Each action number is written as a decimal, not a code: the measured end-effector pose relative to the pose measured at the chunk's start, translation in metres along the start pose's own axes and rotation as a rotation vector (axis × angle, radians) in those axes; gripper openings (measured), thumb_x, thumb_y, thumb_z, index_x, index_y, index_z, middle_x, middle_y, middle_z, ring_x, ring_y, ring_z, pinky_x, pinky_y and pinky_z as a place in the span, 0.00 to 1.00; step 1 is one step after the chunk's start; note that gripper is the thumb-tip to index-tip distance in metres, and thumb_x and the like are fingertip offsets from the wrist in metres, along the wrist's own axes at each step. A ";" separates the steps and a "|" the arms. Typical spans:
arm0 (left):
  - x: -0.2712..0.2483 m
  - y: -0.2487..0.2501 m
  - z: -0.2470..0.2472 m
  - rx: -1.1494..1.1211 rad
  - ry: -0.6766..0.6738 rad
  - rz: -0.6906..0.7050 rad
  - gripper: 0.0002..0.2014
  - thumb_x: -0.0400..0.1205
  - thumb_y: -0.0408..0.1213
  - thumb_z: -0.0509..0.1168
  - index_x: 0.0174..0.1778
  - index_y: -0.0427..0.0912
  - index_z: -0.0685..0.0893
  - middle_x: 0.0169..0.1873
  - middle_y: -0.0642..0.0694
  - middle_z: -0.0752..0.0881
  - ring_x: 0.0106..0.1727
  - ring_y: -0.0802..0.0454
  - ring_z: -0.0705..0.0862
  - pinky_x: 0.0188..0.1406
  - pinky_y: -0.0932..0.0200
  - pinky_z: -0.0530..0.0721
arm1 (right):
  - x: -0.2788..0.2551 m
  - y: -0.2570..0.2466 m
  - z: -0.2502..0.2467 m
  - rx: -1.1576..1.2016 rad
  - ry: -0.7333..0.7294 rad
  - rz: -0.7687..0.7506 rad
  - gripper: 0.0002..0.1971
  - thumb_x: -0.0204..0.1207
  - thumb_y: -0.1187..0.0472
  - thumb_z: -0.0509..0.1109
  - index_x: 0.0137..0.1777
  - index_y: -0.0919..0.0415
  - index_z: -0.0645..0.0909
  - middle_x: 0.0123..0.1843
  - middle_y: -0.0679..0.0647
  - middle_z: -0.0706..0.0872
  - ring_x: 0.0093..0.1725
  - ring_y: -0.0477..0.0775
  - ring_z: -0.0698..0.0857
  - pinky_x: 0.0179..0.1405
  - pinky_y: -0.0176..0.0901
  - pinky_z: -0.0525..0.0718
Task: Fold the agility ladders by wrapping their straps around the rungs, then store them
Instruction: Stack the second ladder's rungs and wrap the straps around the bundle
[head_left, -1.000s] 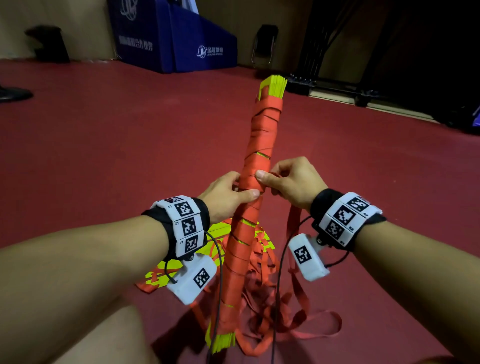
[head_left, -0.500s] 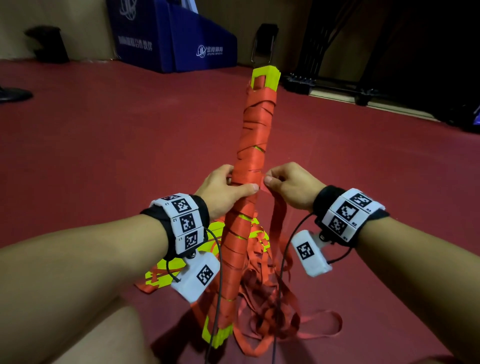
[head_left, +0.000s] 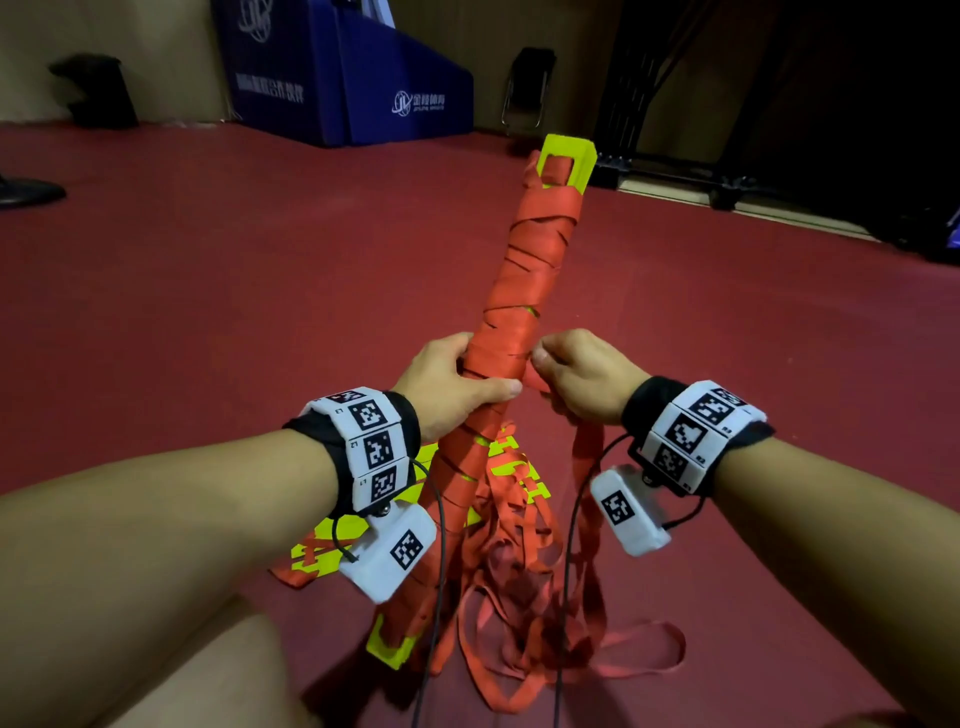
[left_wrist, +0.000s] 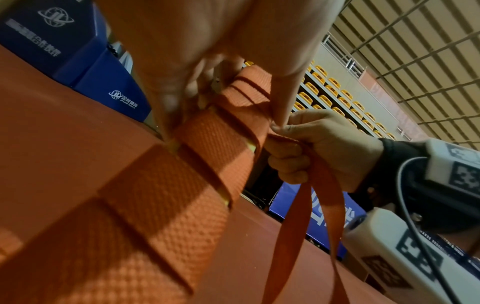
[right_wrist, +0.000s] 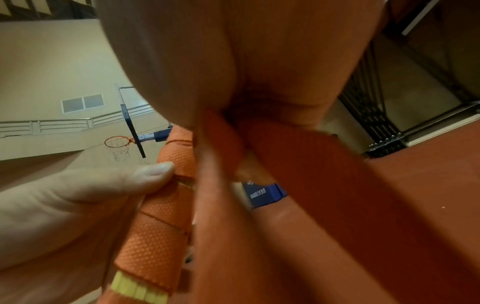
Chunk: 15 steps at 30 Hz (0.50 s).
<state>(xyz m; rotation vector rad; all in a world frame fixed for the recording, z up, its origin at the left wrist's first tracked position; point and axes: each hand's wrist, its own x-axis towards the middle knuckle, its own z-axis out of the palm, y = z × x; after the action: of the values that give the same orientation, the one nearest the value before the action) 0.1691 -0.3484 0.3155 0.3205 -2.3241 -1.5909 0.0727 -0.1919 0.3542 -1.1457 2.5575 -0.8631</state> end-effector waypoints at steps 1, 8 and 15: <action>0.000 0.001 -0.001 0.008 0.007 0.006 0.19 0.71 0.42 0.83 0.55 0.47 0.88 0.42 0.51 0.90 0.41 0.55 0.87 0.48 0.57 0.86 | 0.000 0.001 0.000 0.044 -0.008 0.007 0.19 0.89 0.59 0.58 0.33 0.60 0.72 0.27 0.56 0.80 0.21 0.53 0.77 0.20 0.40 0.75; -0.002 -0.002 -0.004 0.021 -0.002 -0.011 0.19 0.73 0.40 0.82 0.58 0.45 0.87 0.47 0.46 0.92 0.48 0.48 0.91 0.51 0.52 0.90 | -0.002 0.006 -0.006 0.092 -0.092 -0.023 0.15 0.81 0.59 0.74 0.36 0.68 0.81 0.28 0.60 0.86 0.27 0.53 0.83 0.29 0.47 0.83; -0.002 -0.001 -0.006 0.038 -0.019 0.024 0.18 0.72 0.39 0.82 0.57 0.45 0.88 0.45 0.49 0.91 0.42 0.58 0.88 0.43 0.64 0.86 | -0.001 0.013 -0.010 0.050 -0.135 -0.054 0.13 0.79 0.56 0.75 0.39 0.64 0.89 0.32 0.54 0.86 0.32 0.46 0.78 0.37 0.43 0.77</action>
<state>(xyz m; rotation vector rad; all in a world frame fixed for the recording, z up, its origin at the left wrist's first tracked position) 0.1733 -0.3533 0.3163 0.2863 -2.3661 -1.5460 0.0609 -0.1803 0.3542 -1.2200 2.3942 -0.8273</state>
